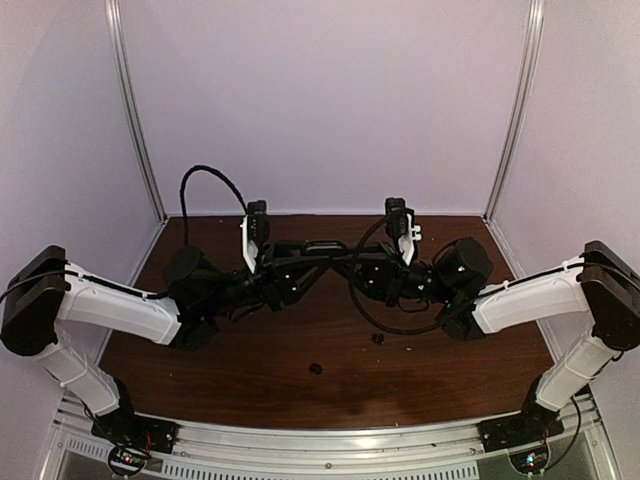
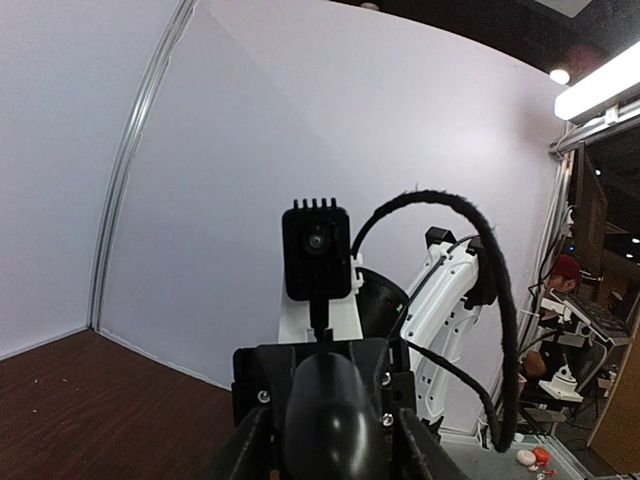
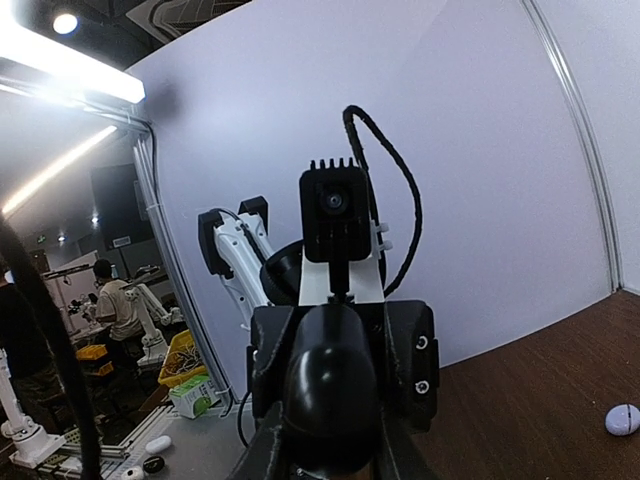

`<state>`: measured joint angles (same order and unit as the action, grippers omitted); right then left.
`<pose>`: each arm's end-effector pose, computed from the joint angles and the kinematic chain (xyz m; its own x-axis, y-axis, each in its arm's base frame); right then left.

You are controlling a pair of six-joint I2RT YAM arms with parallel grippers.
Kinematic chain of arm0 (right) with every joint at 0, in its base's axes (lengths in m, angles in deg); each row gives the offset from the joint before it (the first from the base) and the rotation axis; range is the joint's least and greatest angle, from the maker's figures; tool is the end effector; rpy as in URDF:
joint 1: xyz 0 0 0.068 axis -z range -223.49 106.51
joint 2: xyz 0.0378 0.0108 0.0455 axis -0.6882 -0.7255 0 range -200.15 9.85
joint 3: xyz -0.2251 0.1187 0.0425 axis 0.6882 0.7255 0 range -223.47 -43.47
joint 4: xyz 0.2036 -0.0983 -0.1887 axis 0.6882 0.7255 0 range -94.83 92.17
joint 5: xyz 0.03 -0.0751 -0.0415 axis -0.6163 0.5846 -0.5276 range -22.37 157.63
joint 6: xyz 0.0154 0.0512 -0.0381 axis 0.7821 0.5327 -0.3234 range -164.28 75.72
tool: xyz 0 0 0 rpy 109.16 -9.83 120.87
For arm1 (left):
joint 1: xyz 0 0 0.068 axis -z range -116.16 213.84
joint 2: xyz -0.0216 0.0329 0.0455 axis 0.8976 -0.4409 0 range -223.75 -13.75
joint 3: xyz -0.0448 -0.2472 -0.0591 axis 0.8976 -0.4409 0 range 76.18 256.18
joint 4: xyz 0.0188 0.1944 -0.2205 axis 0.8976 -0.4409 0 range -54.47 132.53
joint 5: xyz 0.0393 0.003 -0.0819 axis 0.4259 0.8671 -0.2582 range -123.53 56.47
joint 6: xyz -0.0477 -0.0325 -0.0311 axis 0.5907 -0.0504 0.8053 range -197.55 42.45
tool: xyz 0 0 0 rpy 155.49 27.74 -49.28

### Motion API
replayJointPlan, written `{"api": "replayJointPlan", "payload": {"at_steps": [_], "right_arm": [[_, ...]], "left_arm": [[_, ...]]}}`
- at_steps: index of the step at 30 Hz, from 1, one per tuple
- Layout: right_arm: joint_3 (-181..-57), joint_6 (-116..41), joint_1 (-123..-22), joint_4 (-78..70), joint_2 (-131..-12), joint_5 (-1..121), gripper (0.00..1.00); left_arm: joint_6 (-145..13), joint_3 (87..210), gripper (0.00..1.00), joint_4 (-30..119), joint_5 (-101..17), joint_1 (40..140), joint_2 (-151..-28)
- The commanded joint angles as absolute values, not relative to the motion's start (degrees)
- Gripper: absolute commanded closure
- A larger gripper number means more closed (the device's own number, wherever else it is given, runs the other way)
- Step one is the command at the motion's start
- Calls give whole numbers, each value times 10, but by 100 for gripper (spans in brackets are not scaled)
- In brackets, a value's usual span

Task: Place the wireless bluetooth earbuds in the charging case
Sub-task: Open the charging case.

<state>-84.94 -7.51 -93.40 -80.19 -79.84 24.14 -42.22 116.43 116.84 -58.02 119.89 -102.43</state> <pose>0.1976 0.2900 0.2442 -0.3331 0.2786 -0.9008 -0.9364 -0.2099 0.2813 0.1798 -0.3054 0.2452 -0.3582 -0.4104 -0.8386 0.9267 -0.0471 -0.3728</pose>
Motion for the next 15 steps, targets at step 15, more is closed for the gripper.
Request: {"api": "replayJointPlan", "payload": {"at_steps": [15], "right_arm": [[-853, -199, -937, -620, -718, 227, 100]], "left_arm": [[-583, 1211, 42, 822, -567, 1188, -888]]}}
